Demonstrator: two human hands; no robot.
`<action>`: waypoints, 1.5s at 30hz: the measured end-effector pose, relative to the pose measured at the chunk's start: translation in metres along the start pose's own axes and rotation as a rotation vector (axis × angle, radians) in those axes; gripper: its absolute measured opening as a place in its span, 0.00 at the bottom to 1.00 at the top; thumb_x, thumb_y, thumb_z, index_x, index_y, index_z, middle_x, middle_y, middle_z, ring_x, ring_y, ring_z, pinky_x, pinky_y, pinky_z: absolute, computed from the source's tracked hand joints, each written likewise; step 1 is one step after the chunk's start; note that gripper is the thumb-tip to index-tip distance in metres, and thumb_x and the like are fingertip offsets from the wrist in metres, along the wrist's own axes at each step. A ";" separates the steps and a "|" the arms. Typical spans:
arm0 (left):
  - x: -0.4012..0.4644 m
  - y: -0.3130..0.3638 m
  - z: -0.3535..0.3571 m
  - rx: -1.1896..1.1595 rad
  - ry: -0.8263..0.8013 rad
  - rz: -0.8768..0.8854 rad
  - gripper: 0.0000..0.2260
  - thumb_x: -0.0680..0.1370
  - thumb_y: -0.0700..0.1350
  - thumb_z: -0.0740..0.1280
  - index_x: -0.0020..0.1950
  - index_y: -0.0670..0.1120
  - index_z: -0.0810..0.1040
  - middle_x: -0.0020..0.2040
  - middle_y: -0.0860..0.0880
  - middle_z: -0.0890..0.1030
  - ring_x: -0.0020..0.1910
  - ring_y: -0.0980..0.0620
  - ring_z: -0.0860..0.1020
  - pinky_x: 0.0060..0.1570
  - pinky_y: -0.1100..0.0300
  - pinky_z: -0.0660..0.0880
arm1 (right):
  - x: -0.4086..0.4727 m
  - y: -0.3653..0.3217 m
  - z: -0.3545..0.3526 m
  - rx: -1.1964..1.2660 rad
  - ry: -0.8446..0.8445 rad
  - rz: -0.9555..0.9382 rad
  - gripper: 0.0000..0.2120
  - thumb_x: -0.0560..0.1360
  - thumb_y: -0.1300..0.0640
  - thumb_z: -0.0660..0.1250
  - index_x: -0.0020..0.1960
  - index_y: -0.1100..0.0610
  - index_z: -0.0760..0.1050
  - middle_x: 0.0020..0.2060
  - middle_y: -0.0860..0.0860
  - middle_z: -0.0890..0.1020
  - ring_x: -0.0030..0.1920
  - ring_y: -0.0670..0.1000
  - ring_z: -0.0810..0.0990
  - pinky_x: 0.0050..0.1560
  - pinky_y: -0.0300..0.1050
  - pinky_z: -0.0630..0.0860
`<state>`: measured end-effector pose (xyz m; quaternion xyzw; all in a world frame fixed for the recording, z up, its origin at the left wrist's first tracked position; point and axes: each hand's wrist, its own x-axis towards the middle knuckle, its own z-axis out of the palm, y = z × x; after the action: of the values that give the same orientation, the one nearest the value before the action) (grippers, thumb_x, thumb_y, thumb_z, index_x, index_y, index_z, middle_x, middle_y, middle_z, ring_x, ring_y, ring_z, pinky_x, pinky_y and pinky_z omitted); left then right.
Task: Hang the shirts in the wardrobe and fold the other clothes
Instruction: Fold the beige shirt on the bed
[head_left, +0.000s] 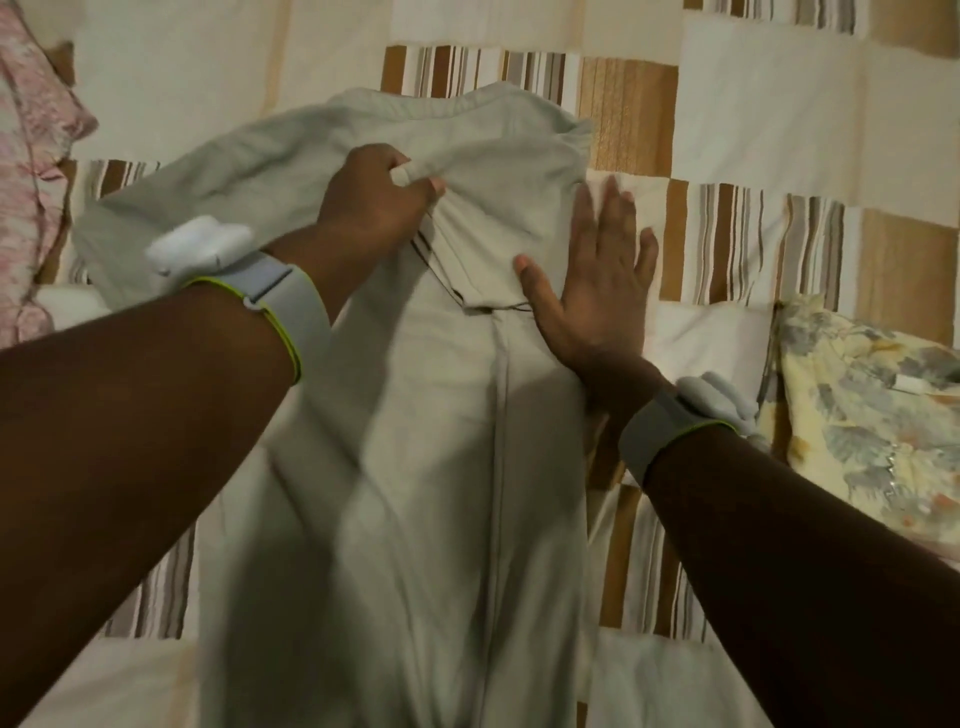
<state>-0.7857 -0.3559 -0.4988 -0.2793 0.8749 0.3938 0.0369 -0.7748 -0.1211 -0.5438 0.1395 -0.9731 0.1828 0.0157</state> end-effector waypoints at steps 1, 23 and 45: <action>0.004 -0.001 -0.002 0.006 0.035 0.004 0.09 0.78 0.54 0.72 0.51 0.50 0.78 0.48 0.51 0.80 0.49 0.51 0.78 0.47 0.62 0.69 | -0.006 -0.006 -0.009 0.013 -0.029 -0.006 0.40 0.82 0.32 0.52 0.85 0.53 0.45 0.84 0.57 0.45 0.84 0.58 0.43 0.81 0.66 0.44; -0.397 -0.162 -0.037 -0.018 0.197 -0.415 0.31 0.73 0.57 0.77 0.71 0.53 0.68 0.53 0.52 0.76 0.50 0.51 0.78 0.55 0.47 0.78 | -0.259 -0.144 -0.020 0.150 -0.352 -0.192 0.23 0.77 0.45 0.66 0.69 0.52 0.76 0.73 0.59 0.72 0.75 0.62 0.68 0.73 0.61 0.65; -0.245 -0.150 -0.084 -0.061 0.215 -0.234 0.25 0.77 0.51 0.74 0.72 0.48 0.74 0.40 0.54 0.82 0.43 0.50 0.82 0.44 0.62 0.71 | 0.013 -0.265 0.053 1.104 -0.271 0.359 0.07 0.69 0.52 0.66 0.35 0.53 0.79 0.36 0.55 0.81 0.41 0.55 0.78 0.44 0.57 0.78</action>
<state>-0.4886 -0.3834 -0.4718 -0.4208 0.8229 0.3813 -0.0198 -0.7130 -0.3802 -0.4992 -0.0173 -0.7360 0.6419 -0.2145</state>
